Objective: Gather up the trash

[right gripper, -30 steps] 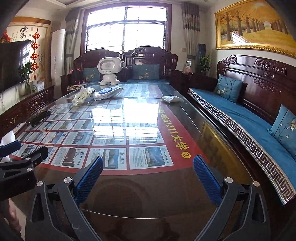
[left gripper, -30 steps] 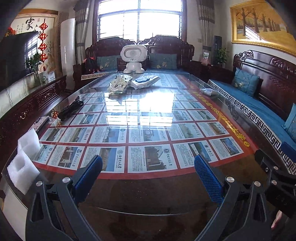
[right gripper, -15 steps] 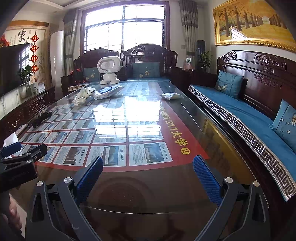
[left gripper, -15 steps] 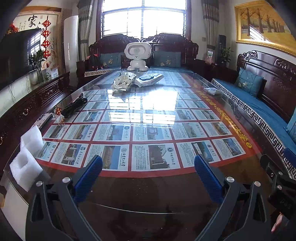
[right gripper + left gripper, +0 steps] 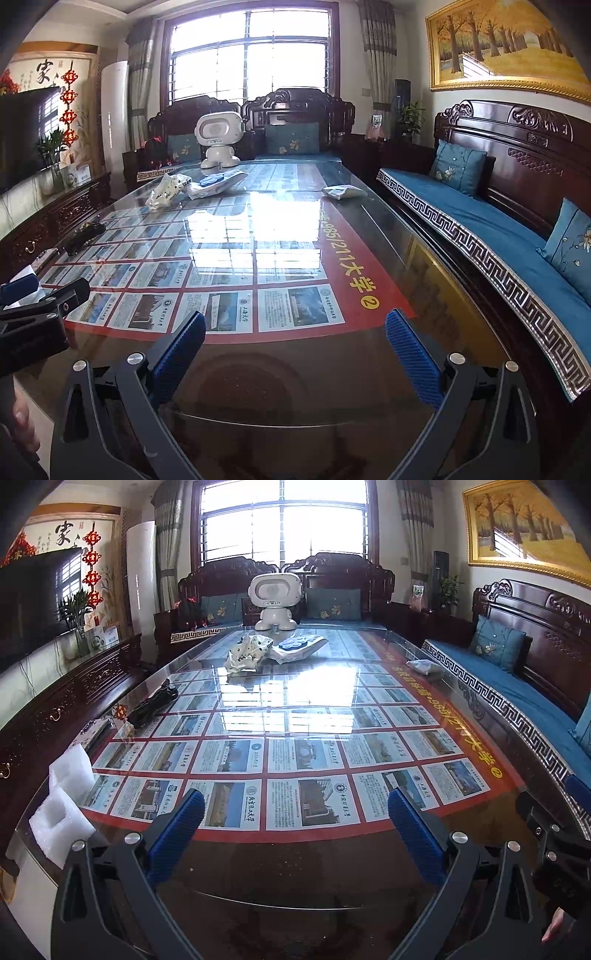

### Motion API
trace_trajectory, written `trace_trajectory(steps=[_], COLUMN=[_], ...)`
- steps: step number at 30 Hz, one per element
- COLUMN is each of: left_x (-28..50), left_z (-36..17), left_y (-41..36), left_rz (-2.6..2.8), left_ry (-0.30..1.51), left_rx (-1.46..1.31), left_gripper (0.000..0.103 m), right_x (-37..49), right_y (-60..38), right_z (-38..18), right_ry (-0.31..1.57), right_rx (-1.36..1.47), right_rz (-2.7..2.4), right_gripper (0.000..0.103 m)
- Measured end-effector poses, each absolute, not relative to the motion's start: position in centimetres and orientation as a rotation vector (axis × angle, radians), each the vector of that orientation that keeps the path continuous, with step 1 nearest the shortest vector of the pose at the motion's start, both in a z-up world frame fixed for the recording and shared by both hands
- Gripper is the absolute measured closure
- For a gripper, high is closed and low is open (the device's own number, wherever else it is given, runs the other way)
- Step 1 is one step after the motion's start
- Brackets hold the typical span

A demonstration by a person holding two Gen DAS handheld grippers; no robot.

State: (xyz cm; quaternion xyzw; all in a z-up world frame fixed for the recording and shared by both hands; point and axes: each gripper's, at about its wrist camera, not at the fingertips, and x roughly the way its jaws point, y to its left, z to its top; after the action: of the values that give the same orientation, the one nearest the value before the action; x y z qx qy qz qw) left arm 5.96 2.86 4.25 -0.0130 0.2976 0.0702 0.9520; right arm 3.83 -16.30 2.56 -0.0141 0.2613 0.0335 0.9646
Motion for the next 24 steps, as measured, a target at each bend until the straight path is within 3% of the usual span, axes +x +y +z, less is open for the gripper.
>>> trace_trajectory(steps=[24], left_x=[5.93], left_z=[4.93], left_y=[2.23], left_rz=[0.095], left_ry=[0.581], left_rx=[-0.001], left_gripper=[0.004], right_x=[3.87], right_y=[-16.24], right_z=[2.26], right_ry=[0.544], right_rx=[-0.024], right_rz=[0.081], right_gripper=[0.009])
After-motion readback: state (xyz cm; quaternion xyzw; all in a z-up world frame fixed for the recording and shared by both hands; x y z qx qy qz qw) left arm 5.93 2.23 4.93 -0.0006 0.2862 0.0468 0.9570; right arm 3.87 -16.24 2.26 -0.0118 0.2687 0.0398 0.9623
